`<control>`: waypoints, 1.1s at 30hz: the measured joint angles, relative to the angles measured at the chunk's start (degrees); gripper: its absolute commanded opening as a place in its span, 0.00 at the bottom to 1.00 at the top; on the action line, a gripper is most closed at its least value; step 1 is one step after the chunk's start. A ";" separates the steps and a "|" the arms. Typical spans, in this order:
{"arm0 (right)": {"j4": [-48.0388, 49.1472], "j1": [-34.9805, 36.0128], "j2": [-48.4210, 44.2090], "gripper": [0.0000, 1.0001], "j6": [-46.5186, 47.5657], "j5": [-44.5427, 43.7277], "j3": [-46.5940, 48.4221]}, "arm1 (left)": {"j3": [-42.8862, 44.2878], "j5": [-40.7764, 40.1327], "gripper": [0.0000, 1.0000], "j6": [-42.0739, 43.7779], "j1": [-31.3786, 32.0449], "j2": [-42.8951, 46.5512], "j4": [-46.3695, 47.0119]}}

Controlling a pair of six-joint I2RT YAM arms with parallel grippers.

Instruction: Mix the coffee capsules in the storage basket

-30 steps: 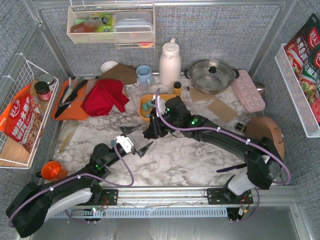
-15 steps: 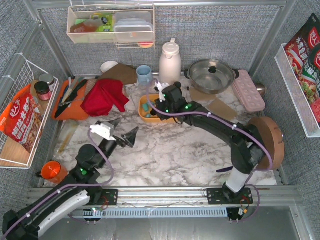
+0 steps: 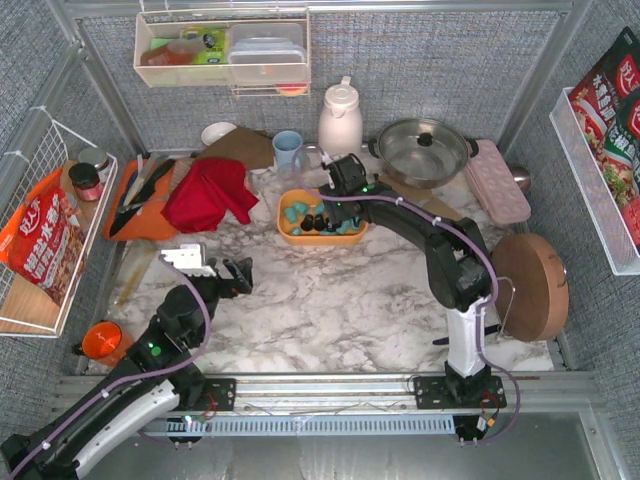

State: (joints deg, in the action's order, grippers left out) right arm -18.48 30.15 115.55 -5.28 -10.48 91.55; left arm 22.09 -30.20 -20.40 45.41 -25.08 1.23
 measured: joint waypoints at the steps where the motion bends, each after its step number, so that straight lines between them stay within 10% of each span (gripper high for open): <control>1: -0.39 -0.20 0.11 0.64 0.00 -0.09 0.07 | -0.33 -0.76 0.99 -0.90 -0.02 0.22 -0.33; 18: 0.83 -1.36 -16.96 0.75 -0.61 -1.16 -14.62 | -3.54 -12.68 0.99 -26.60 -1.16 0.28 -12.81; 33: 6.69 -0.59 -37.11 0.75 -2.36 0.68 -37.77 | 0.87 -6.29 0.99 -38.27 -14.01 -25.90 -18.21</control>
State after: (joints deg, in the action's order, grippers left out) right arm -11.79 29.56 78.43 -7.64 -9.80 53.78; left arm 22.96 -36.49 -58.67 31.40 -50.98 -16.97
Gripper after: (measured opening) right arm 0.747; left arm 0.993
